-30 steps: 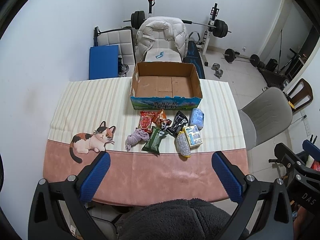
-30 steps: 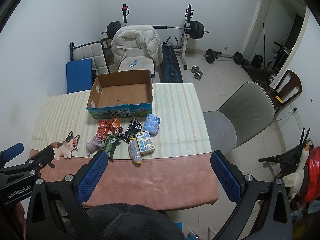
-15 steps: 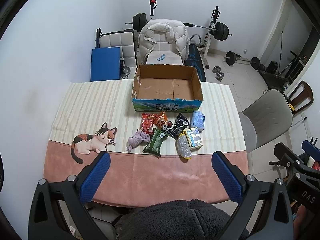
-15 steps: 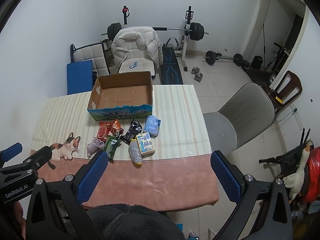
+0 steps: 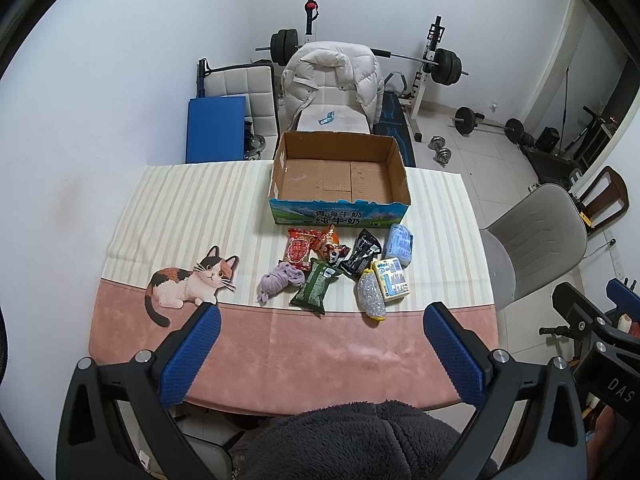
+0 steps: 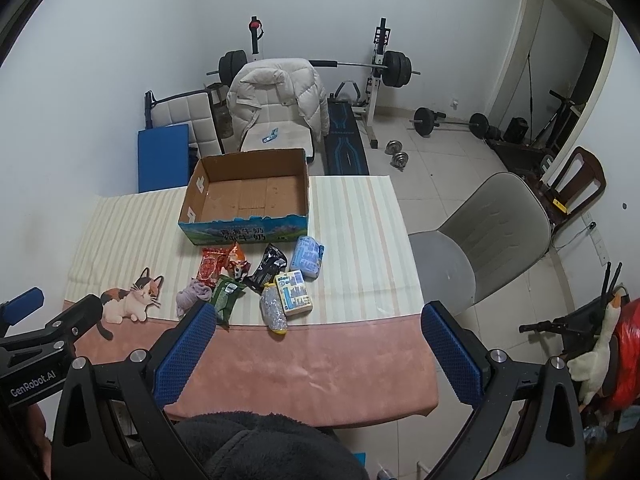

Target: Organize soft objects

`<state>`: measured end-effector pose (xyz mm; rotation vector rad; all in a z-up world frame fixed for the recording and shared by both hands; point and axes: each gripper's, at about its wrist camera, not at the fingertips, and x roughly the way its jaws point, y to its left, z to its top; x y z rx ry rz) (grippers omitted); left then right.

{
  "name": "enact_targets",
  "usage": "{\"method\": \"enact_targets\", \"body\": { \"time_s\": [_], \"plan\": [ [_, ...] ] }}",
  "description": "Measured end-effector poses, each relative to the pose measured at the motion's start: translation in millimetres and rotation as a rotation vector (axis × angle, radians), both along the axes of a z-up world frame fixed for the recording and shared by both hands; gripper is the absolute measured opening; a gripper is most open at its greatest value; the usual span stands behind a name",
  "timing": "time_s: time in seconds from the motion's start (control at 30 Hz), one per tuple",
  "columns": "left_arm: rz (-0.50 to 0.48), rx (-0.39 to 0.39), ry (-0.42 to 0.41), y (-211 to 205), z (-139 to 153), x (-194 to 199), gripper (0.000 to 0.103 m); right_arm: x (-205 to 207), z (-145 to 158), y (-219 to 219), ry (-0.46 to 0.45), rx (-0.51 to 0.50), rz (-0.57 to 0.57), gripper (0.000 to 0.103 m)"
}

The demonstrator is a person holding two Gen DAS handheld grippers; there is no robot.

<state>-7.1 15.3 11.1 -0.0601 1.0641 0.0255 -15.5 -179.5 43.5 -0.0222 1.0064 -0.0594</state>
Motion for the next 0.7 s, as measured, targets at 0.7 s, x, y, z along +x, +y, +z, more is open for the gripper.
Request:
{"method": "enact_targets", "body": {
  "time_s": [0.7],
  "plan": [
    [0.002,-0.003,-0.006,3.0,-1.3,-1.9,0.103,1.6,3.7,4.8,-0.012,-0.007,0.003,0.103]
  ]
}}
